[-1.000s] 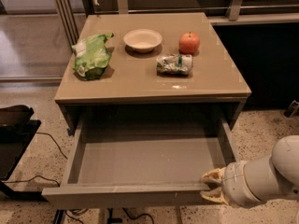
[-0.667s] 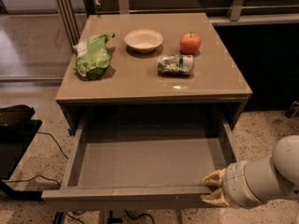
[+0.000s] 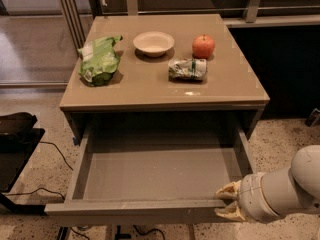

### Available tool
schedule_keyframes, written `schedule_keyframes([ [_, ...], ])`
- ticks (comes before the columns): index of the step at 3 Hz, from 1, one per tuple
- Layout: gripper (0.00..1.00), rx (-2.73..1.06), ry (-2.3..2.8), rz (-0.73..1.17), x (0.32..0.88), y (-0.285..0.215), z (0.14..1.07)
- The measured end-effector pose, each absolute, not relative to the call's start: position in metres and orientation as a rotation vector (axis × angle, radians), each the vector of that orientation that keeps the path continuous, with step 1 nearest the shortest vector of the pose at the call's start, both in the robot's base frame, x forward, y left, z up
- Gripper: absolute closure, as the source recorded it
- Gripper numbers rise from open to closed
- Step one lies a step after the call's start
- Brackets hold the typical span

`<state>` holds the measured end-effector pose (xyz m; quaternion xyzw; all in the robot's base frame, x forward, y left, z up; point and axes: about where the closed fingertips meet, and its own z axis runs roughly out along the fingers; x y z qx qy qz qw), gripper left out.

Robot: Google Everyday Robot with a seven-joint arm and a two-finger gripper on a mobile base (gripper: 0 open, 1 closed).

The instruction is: Open top drawer

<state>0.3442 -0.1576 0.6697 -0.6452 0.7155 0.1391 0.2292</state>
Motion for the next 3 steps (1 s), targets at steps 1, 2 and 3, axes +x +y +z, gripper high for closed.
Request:
schedule_keyframes([
  [1, 0.35, -1.776, 1.969, 0.383, 0.3442, -0.1576, 0.6697],
  [2, 0.12, -1.776, 1.969, 0.383, 0.3442, -0.1576, 0.6697],
  [3, 0.00, -1.776, 1.969, 0.383, 0.3442, -0.1576, 0.6697],
])
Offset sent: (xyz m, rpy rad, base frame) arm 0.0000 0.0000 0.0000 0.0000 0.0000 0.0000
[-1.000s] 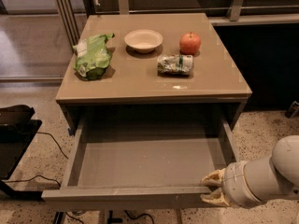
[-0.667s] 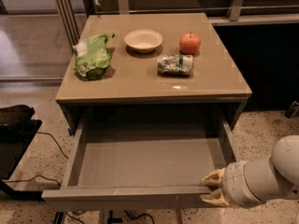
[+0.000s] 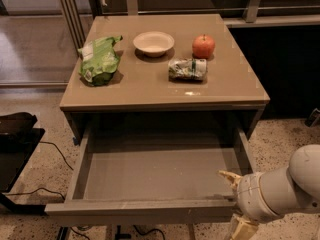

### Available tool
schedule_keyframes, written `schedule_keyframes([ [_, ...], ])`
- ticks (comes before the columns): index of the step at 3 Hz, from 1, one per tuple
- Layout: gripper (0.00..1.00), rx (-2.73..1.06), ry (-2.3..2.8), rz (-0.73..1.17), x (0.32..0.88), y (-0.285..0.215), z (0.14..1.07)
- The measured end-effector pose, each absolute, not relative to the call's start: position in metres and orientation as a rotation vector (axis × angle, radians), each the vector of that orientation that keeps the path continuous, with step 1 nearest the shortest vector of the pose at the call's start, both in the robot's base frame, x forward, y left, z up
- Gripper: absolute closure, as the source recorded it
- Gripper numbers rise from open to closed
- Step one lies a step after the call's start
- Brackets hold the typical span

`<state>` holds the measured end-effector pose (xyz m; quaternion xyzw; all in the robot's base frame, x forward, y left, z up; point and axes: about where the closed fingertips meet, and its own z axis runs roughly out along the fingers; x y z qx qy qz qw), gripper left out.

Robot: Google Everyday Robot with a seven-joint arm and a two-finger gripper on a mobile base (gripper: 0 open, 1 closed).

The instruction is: Open top drawer

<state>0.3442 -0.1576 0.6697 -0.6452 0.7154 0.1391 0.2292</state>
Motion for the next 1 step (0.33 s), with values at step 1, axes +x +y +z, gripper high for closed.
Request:
schedule_keyframes([
  [1, 0.00, -1.776, 1.969, 0.383, 0.3442, -0.1576, 0.6697],
])
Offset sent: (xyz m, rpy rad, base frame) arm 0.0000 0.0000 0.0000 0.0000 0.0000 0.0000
